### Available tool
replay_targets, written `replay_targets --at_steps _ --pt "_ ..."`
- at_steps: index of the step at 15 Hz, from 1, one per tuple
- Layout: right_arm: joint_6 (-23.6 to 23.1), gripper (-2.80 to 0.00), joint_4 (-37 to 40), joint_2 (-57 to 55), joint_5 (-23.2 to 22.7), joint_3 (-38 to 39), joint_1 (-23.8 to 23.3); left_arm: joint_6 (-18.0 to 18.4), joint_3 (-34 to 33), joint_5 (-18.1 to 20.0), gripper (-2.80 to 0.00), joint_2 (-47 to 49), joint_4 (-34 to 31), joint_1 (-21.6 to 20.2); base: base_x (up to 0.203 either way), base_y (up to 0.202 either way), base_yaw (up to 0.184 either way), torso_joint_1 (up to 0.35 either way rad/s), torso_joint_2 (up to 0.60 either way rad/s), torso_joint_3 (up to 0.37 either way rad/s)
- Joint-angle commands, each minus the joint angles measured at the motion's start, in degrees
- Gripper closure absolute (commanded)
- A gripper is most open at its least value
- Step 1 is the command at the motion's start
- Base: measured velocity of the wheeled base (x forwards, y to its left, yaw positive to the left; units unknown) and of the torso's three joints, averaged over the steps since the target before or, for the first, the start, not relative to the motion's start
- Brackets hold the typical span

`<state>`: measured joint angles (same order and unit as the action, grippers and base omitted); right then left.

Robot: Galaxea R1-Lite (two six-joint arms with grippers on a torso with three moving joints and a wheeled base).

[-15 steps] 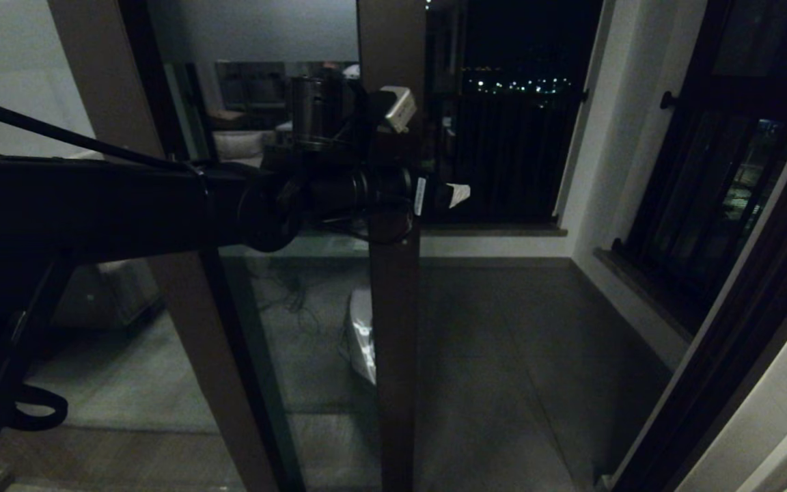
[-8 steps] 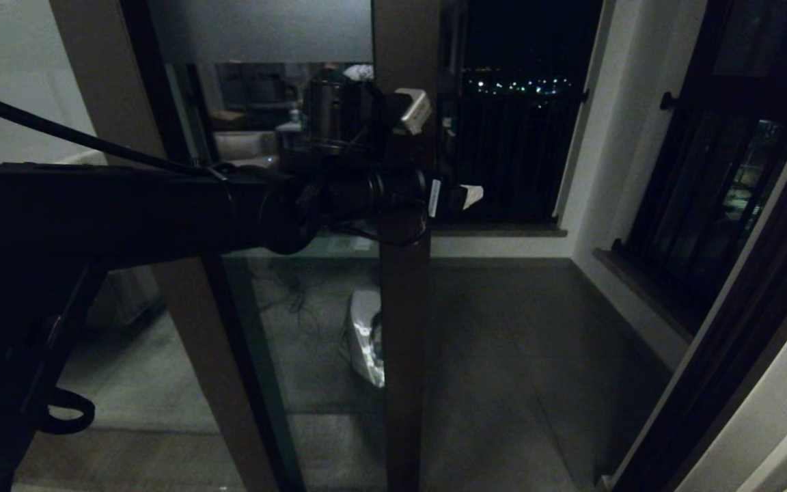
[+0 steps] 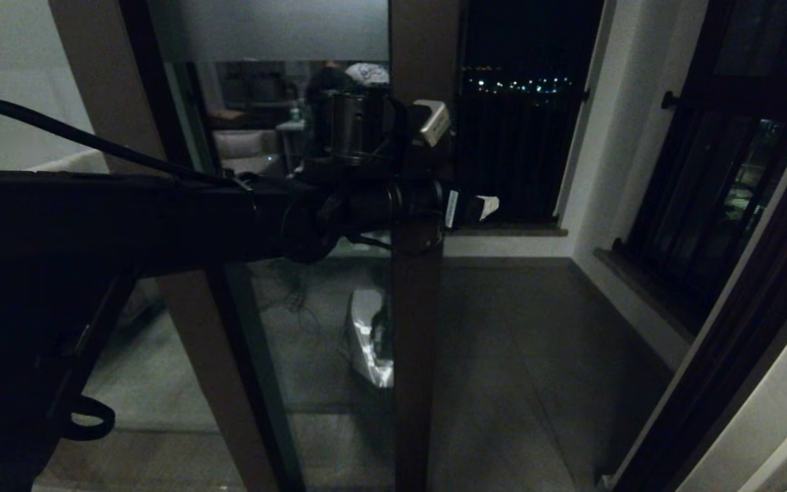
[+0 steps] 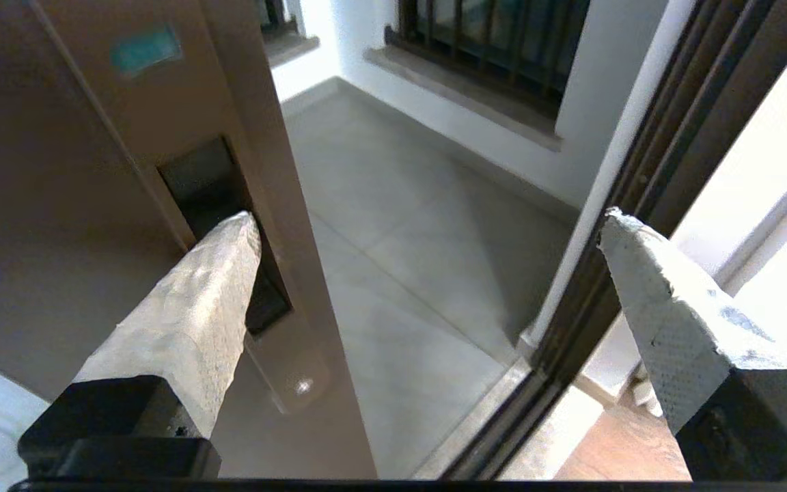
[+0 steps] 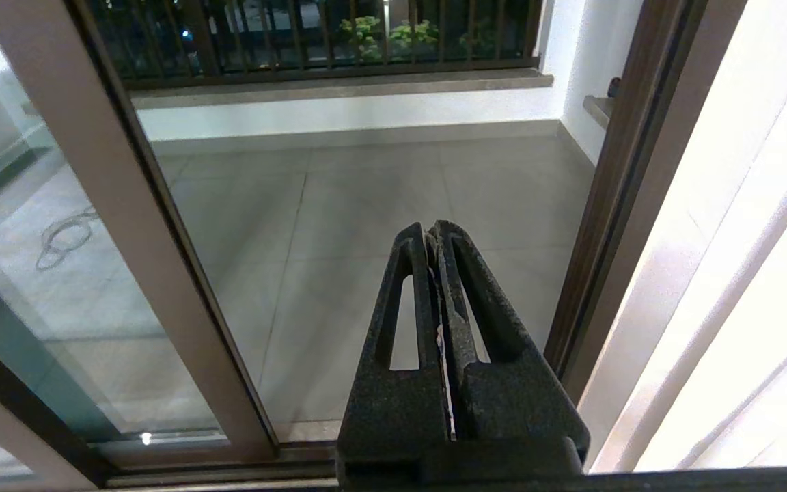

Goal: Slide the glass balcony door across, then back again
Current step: Close the slid door

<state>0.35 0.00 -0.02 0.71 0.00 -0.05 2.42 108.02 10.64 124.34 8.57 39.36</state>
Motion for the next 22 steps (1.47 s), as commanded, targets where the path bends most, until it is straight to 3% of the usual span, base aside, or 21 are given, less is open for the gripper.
replay_targets --at_steps 1,16,22 --pt "0.00 0.00 0.00 0.02 0.00 0.00 -0.04 0.04 0.11 -0.54 -2.80 1.16 0.22 1.05 0.000 0.000 0.000 0.000 0.00 0.000" --pt "0.00 0.00 0.00 0.02 0.00 0.00 -0.04 -0.05 0.35 -1.78 -2.80 0.69 0.23 2.74 0.000 0.000 0.000 0.000 0.00 0.000" --pt "0.04 0.00 0.00 0.02 0.00 0.00 -0.04 0.04 -18.18 -2.47 -2.80 -21.61 0.17 3.06 0.000 0.000 0.000 0.000 0.00 0.000"
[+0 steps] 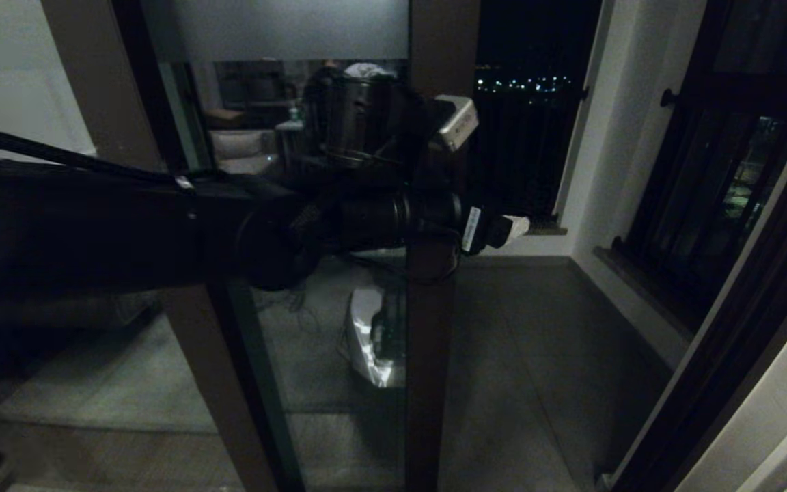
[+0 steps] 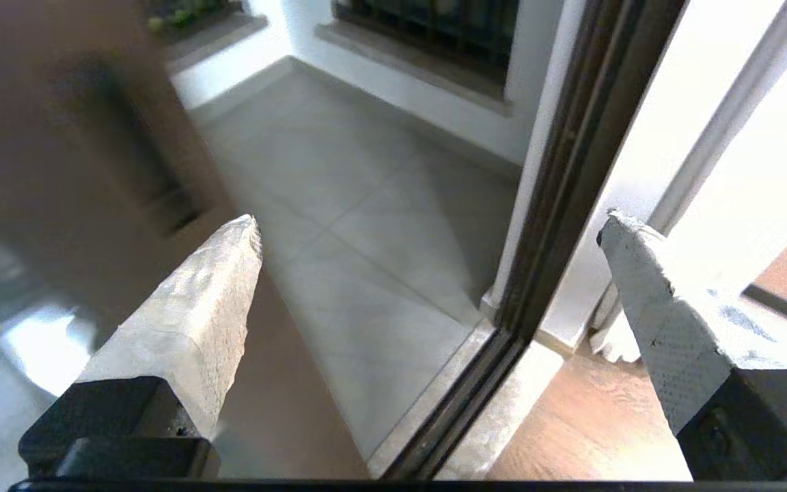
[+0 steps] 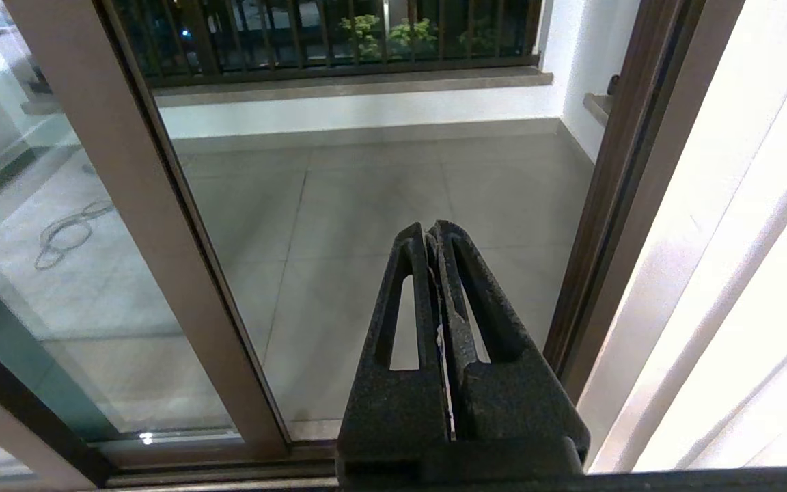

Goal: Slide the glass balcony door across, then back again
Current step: Close the slid door

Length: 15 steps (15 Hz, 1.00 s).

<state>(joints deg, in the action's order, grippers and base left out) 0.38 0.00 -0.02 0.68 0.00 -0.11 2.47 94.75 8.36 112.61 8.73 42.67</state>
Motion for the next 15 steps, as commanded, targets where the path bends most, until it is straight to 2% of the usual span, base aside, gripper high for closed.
replay_targets --at_steps 1,4,7,9,11,12,15 --pt "-0.03 0.00 0.00 0.02 0.02 0.00 0.02 -0.02 -9.86 -1.29 0.00 -15.65 -0.10 -0.80 0.000 0.000 0.000 0.000 0.00 0.000" --pt "-0.03 0.00 0.00 0.02 0.02 0.00 0.02 0.04 -24.92 -5.32 0.00 -32.54 -1.90 -4.69 0.000 0.000 0.000 0.000 0.00 0.000" --pt "-0.03 0.00 0.00 0.02 0.02 0.00 0.02 -0.14 -36.42 -7.24 0.00 -48.08 -5.57 -14.55 0.000 0.000 0.000 0.000 0.00 0.000" --pt "-0.03 0.00 0.00 0.02 0.02 0.00 0.02 -0.20 -42.70 -7.91 0.00 -57.37 -6.93 -19.05 0.000 0.000 0.000 0.000 0.00 0.000" --pt "-0.03 0.00 0.00 0.02 0.02 0.00 0.02 -0.17 -47.99 -8.41 0.00 -65.38 -8.56 -23.53 0.000 0.000 0.000 0.000 0.00 0.000" --pt "-0.03 0.00 0.00 0.02 0.02 0.00 0.02 -0.17 -49.71 -8.57 0.00 -68.14 -9.12 -27.28 0.000 0.000 0.000 0.000 0.00 0.000" --pt "-0.03 0.00 0.00 0.02 0.02 0.00 0.02 0.01 -52.58 -8.46 0.00 -77.39 -9.93 -35.64 0.000 0.000 0.000 0.000 0.00 0.000"
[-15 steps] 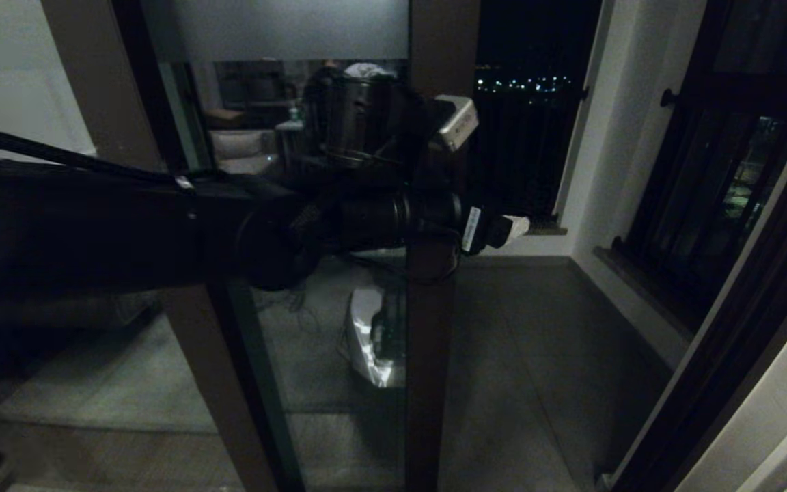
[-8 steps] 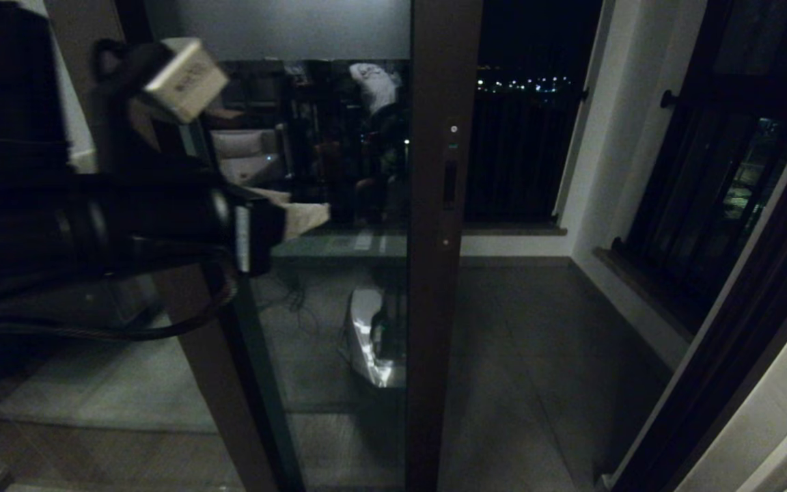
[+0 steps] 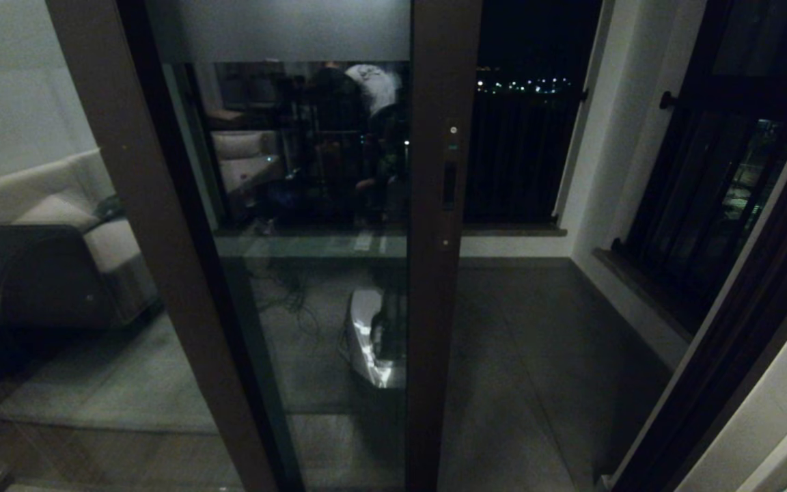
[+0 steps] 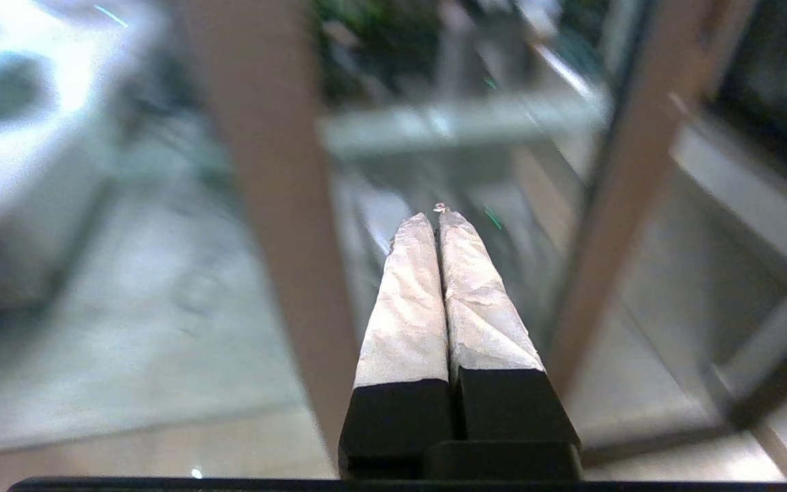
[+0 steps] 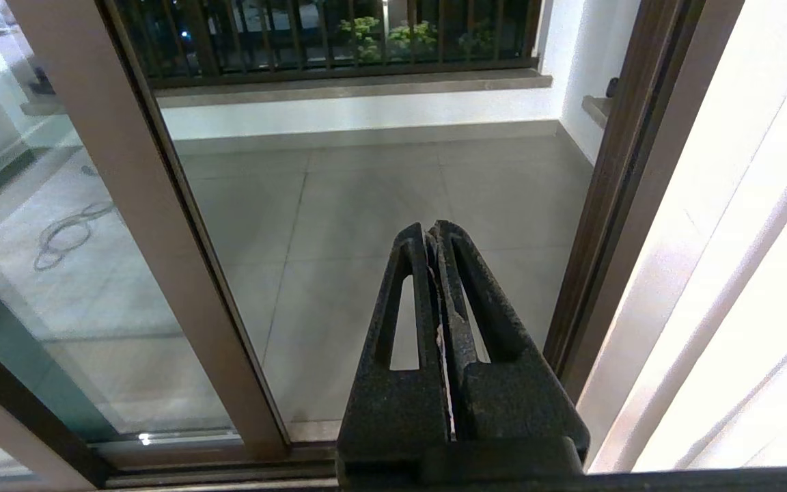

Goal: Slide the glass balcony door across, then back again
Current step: Close the slid door

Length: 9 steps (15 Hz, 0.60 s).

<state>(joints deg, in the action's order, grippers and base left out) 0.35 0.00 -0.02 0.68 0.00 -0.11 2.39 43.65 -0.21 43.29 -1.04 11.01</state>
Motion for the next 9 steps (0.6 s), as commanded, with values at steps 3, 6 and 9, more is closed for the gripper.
replay_targets --at_steps 3,6,9 --pt "0.00 0.00 0.00 0.02 0.02 0.00 0.02 0.94 -8.12 2.62 0.00 -18.57 -0.70 -7.89 0.000 0.000 0.000 0.000 0.00 0.000" --pt "0.00 0.00 0.00 0.02 0.02 0.00 0.02 4.01 -20.56 10.31 0.00 -29.86 -0.90 -10.75 0.000 0.000 0.000 0.000 0.00 0.000" --pt "0.00 0.00 0.00 0.02 0.02 0.00 0.02 5.17 -34.09 12.88 0.00 -36.11 2.59 -11.36 0.000 0.000 0.000 0.000 0.00 0.000"
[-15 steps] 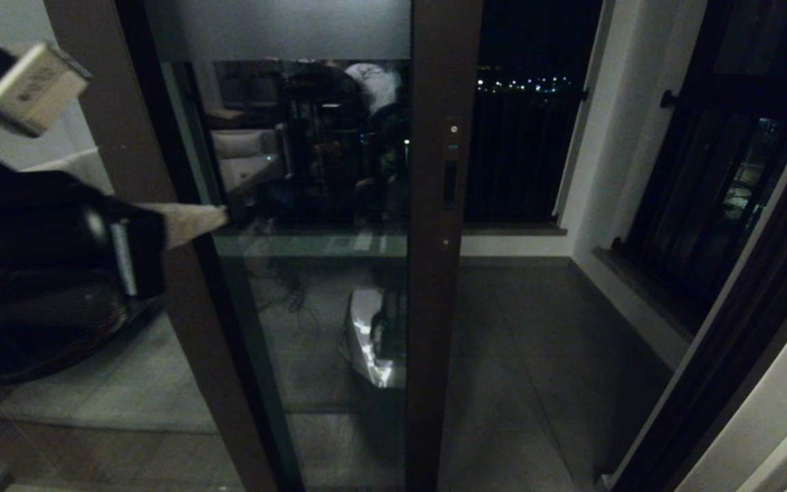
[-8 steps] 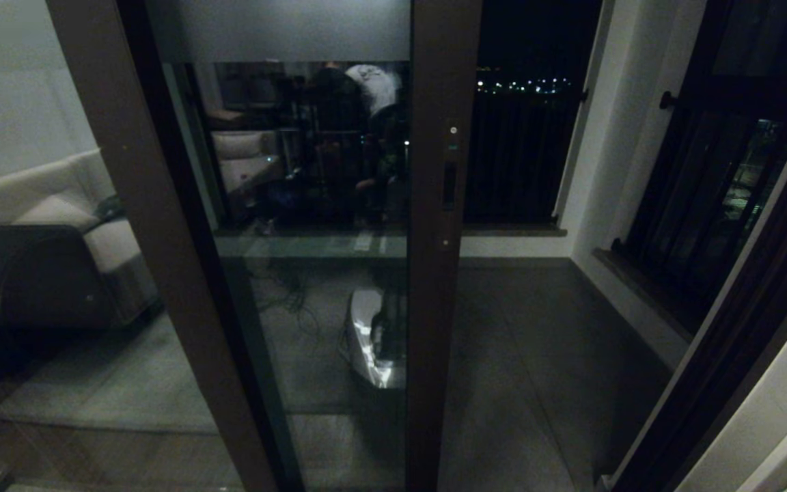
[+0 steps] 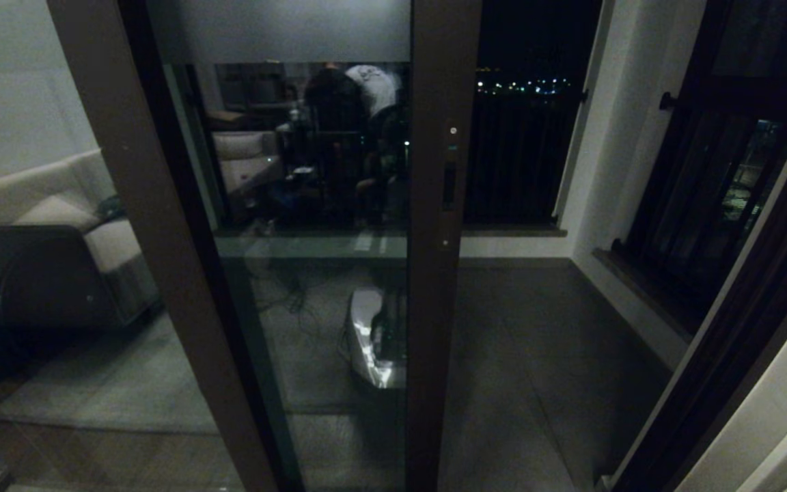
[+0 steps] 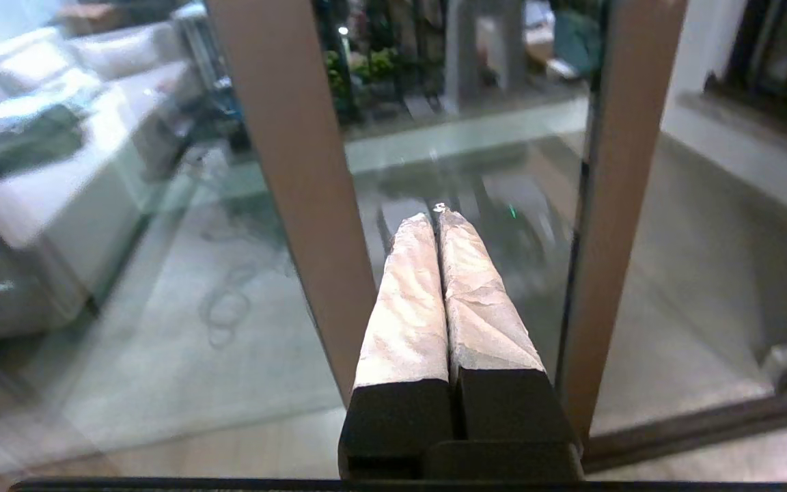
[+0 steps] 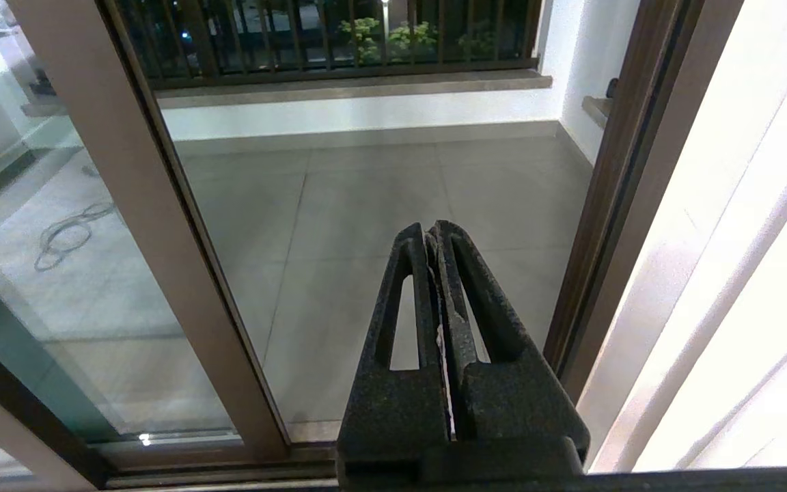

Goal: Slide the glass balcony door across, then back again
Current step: Close the slid door

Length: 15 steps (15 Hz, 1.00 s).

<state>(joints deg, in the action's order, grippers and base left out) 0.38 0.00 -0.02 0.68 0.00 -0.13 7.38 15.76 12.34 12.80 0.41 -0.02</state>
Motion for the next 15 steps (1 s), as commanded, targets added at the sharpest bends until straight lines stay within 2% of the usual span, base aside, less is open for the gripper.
replay_targets --at_steps 1,2,4,6,7,8,9,10,12,14,15 --pt "-0.03 0.00 0.00 0.02 0.02 0.00 0.05 0.60 -11.60 0.59 0.00 -6.38 3.07 -0.32 0.000 0.000 0.000 0.000 0.00 0.000" --pt "-0.03 0.00 0.00 0.02 0.02 0.00 0.05 -0.06 -14.78 0.80 0.00 -6.92 5.74 -0.32 0.000 0.000 0.000 0.000 0.00 0.000" --pt "-0.03 0.00 0.00 0.02 0.02 0.00 0.05 -6.59 -15.64 1.48 0.00 -8.34 7.18 -0.33 0.000 0.000 0.000 0.000 0.00 0.000" --pt "-0.03 0.00 0.00 0.02 0.02 0.00 0.05 -6.96 -13.01 3.00 0.00 -11.65 -3.46 -0.18 0.000 0.000 0.000 0.000 0.00 0.000" --pt "0.03 0.00 -0.04 0.02 0.02 0.00 0.05 -6.34 -12.06 2.62 0.00 -12.55 -7.14 -0.12 0.000 0.000 0.000 0.000 0.00 0.000" --pt "-0.03 0.00 0.00 0.02 0.02 0.00 0.05 -5.07 -11.82 -0.86 0.00 -12.73 -6.87 -0.08 0.000 0.000 0.000 0.000 0.00 0.000" --pt "-0.03 0.00 0.00 0.02 0.02 0.00 0.05 -4.83 -11.65 -2.44 0.00 -12.79 -7.01 -0.07 0.000 0.000 0.000 0.000 0.00 0.000" --pt "-0.03 0.00 -0.01 0.02 0.02 0.00 0.05 -7.02 -11.63 -2.95 0.00 -12.84 -7.41 -0.06 0.000 0.000 0.000 0.000 0.00 0.000" --pt "-0.03 0.00 0.00 0.02 0.02 0.00 0.05 -16.53 -11.81 -4.92 0.00 -12.88 -7.51 0.00 0.000 0.000 0.000 0.000 0.00 0.000" --pt "-0.03 0.00 0.00 0.02 0.02 0.00 0.05 -29.50 -12.42 -8.67 0.00 -12.88 -7.45 -0.01 0.000 0.000 0.000 0.000 0.00 0.000" --pt "-0.03 0.00 0.00 0.02 0.02 0.00 0.05 -32.34 -12.72 -10.58 0.00 -12.89 -7.37 -0.04 0.000 0.000 0.000 0.000 0.00 0.000"
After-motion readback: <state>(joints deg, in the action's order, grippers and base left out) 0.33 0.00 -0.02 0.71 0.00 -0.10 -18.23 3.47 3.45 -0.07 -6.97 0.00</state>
